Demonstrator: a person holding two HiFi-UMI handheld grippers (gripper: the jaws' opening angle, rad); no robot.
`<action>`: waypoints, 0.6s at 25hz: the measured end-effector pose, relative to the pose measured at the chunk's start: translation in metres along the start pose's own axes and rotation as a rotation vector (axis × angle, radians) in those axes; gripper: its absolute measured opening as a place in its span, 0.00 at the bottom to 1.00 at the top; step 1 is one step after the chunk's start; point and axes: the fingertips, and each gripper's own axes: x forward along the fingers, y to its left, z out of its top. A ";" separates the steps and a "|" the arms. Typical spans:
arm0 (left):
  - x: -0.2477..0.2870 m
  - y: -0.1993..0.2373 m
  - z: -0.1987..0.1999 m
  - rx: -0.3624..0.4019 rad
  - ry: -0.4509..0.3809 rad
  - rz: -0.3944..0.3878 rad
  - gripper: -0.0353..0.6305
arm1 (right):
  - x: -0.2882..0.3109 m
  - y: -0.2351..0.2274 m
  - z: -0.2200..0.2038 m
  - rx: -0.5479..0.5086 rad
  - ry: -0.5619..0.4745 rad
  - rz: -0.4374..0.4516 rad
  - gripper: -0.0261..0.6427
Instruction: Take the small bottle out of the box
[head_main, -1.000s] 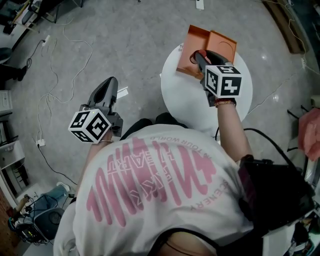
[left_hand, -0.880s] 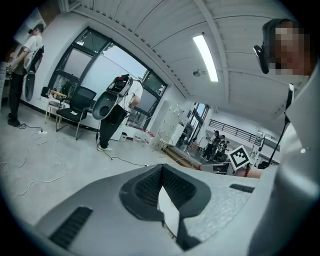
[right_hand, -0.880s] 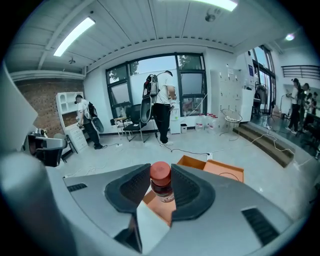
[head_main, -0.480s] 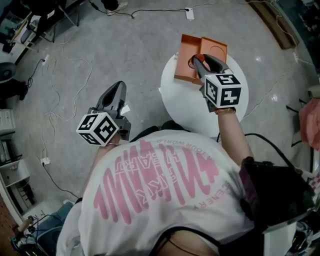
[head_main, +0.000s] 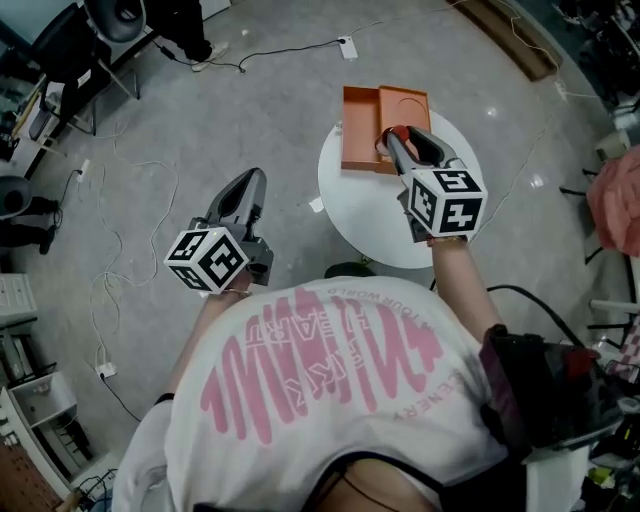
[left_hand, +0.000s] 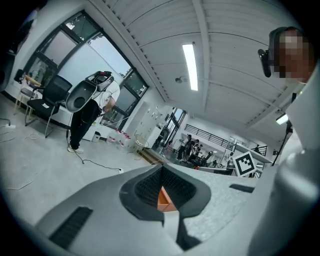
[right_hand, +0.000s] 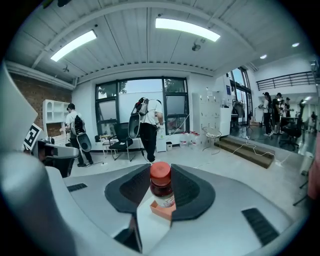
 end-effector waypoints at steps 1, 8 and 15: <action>0.000 -0.001 0.003 0.002 0.004 -0.013 0.06 | -0.006 0.003 0.002 0.000 -0.004 -0.010 0.23; 0.002 -0.022 0.003 0.016 0.033 -0.116 0.06 | -0.052 0.015 0.005 0.002 -0.021 -0.078 0.23; -0.015 -0.053 -0.012 0.029 0.073 -0.205 0.06 | -0.103 0.025 -0.008 0.068 -0.060 -0.138 0.23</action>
